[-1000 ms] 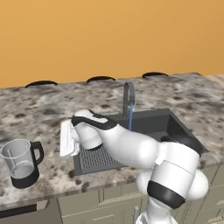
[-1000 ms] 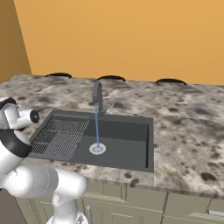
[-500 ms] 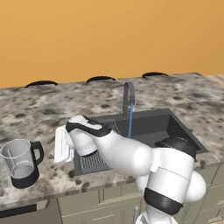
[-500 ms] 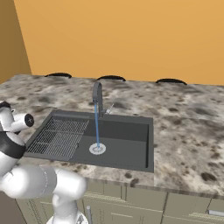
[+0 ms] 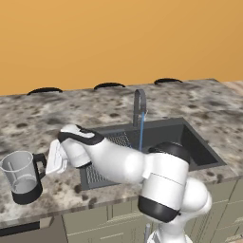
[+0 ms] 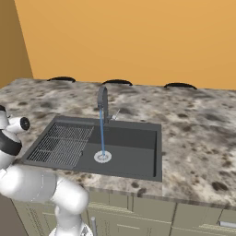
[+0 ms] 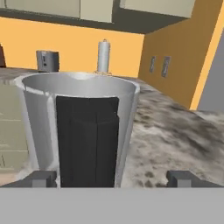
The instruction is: Turn on the sink faucet and place the jug under the water for a few seconds to fill it up.
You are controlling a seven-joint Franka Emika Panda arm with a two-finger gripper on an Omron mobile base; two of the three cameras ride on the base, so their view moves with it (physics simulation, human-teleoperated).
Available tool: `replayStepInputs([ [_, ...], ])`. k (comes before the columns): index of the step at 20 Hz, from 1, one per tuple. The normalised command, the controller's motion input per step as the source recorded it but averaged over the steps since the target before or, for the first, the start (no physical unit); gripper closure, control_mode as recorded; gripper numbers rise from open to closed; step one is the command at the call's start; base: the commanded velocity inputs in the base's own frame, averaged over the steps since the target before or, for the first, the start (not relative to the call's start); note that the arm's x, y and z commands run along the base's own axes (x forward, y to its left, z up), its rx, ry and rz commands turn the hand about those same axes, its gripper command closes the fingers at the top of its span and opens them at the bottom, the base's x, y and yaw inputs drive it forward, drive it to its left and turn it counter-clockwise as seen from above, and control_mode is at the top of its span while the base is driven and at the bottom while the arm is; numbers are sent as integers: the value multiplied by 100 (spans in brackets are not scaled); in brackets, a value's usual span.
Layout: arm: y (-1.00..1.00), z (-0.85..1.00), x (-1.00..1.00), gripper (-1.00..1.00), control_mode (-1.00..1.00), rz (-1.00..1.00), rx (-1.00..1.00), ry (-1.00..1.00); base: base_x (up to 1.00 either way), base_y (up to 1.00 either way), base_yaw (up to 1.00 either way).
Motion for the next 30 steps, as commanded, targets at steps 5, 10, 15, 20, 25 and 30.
replayStepInputs([
  [5, 32, -20, 13, -100, -100, 0, 0, 9, 0, 0, 0],
  [10, 49, -24, -31, 100, -100, 3, -5, 0, 0, 0, 0],
  [15, 21, -25, -35, 100, -100, 7, -2, 0, 0, 0, 0],
  [20, 0, -36, -33, 100, -100, 8, 0, 0, 0, 0, 0],
  [25, 0, -32, -21, 100, -100, 4, 0, 1, 0, 0, 0],
  [30, -3, -7, -11, 100, -100, -1, 1, 4, 0, 0, 0],
])
